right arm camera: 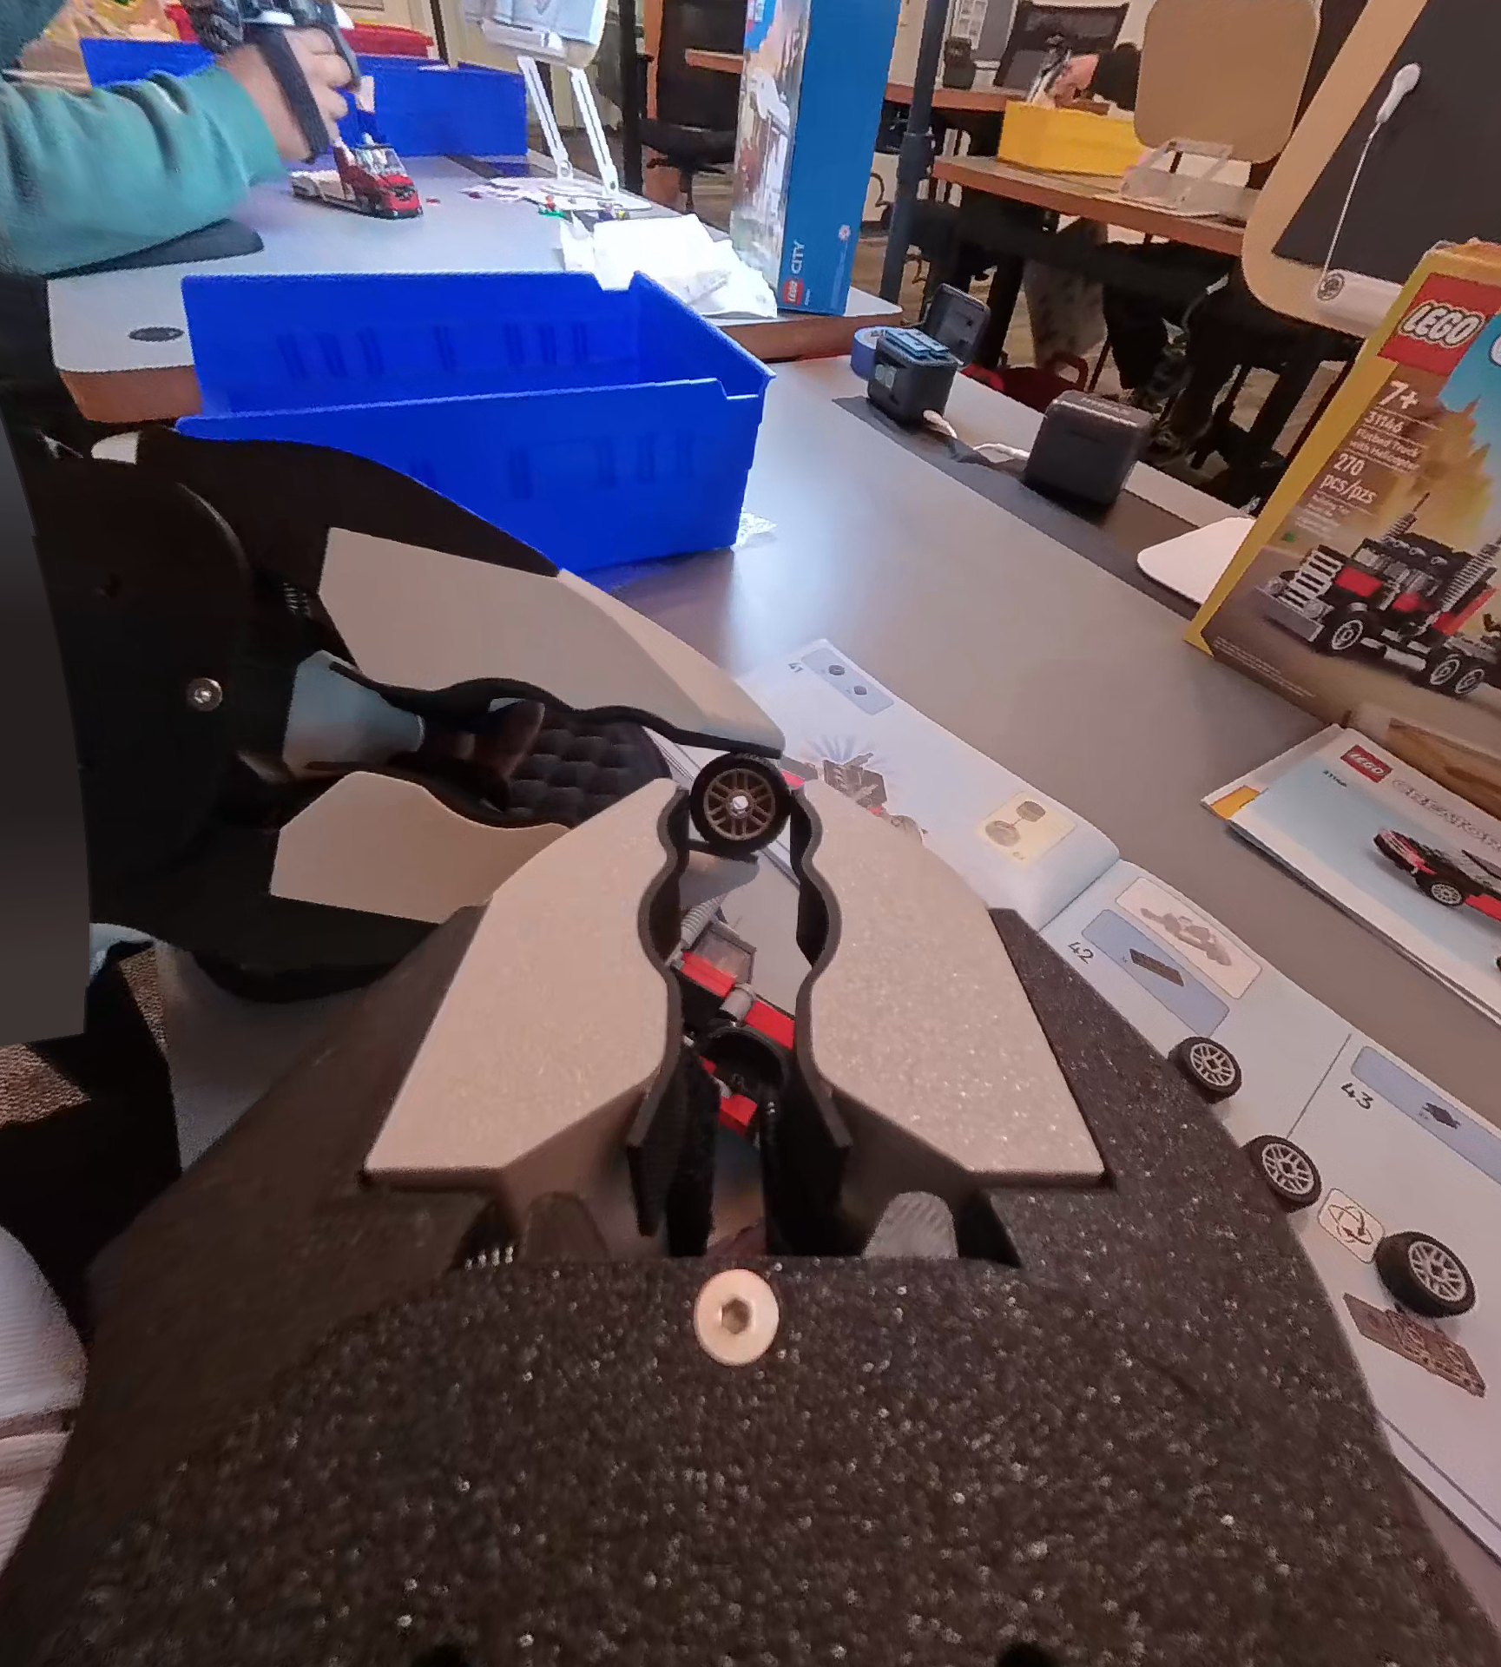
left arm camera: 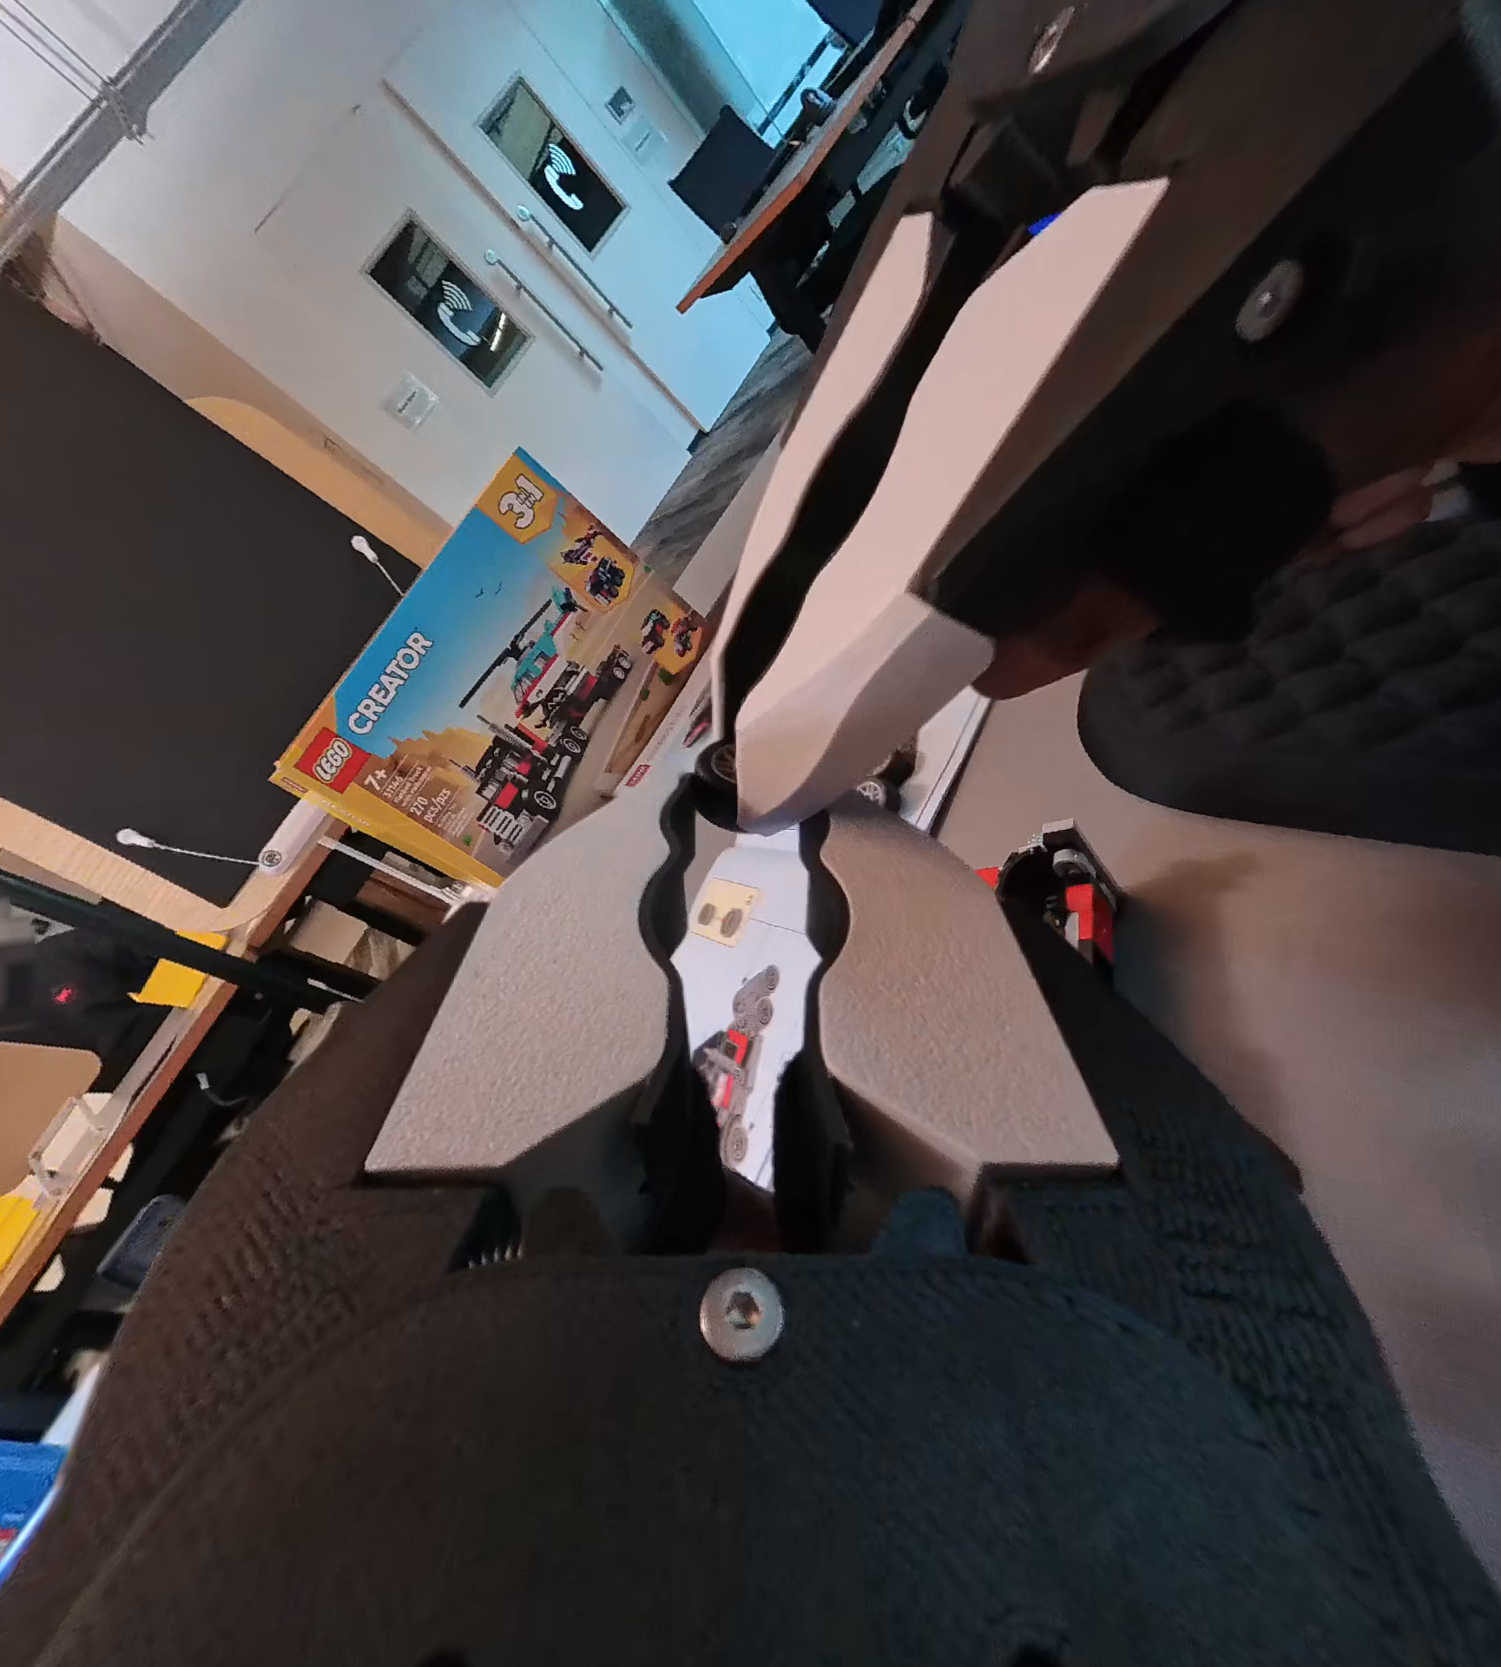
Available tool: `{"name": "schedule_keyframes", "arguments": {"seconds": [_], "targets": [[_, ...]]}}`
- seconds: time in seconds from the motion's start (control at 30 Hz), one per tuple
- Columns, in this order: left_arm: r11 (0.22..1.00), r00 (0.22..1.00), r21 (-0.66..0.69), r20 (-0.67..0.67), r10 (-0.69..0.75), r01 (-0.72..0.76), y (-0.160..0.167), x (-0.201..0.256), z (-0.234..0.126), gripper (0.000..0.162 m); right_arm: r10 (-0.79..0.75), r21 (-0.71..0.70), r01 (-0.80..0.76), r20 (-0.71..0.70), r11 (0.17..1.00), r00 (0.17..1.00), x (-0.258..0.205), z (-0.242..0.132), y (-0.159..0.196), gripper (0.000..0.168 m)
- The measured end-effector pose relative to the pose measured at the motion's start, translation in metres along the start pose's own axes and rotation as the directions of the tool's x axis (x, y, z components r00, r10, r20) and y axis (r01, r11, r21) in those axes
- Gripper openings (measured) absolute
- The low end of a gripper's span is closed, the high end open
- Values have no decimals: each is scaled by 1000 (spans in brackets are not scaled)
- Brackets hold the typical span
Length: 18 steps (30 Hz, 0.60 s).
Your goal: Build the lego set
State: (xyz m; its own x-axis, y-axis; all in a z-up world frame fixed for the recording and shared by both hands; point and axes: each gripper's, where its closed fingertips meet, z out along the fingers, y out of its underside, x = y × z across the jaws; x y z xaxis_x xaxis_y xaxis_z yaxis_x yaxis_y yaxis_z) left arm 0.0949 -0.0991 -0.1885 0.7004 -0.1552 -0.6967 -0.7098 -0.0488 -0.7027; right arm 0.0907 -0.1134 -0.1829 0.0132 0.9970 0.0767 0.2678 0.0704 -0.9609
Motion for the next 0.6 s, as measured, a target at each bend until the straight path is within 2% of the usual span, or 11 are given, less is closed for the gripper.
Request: {"name": "schedule_keyframes", "arguments": {"seconds": [0.1,0.17,0.27,0.33,0.37,0.47,0.6], "targets": [[998,997,-10,-48,-58,58,2,5,2,23,18,-13,-17,25,1000,1000,2,-1,4,21],[984,971,-83,-171,-167,155,13,15,1,36,20,-38,-18,44,999,999,9,-7,8,21],[905,840,-253,-351,-415,341,40,29,-13,62,-32,-175,59,155,983,987,10,-21,30,21],[848,738,-303,-419,-529,435,47,37,-22,74,-121,-265,190,256,945,959,4,-27,51,21],[837,720,-314,-429,-545,447,51,40,-22,80,-180,-305,271,294,913,939,2,-28,60,21],[864,752,-343,-437,-494,368,61,51,-16,93,-288,-380,450,412,808,865,-3,-25,80,21],[860,699,-361,-505,-506,362,53,62,-7,90,-352,-341,560,509,755,785,-7,-16,81,21]]}}
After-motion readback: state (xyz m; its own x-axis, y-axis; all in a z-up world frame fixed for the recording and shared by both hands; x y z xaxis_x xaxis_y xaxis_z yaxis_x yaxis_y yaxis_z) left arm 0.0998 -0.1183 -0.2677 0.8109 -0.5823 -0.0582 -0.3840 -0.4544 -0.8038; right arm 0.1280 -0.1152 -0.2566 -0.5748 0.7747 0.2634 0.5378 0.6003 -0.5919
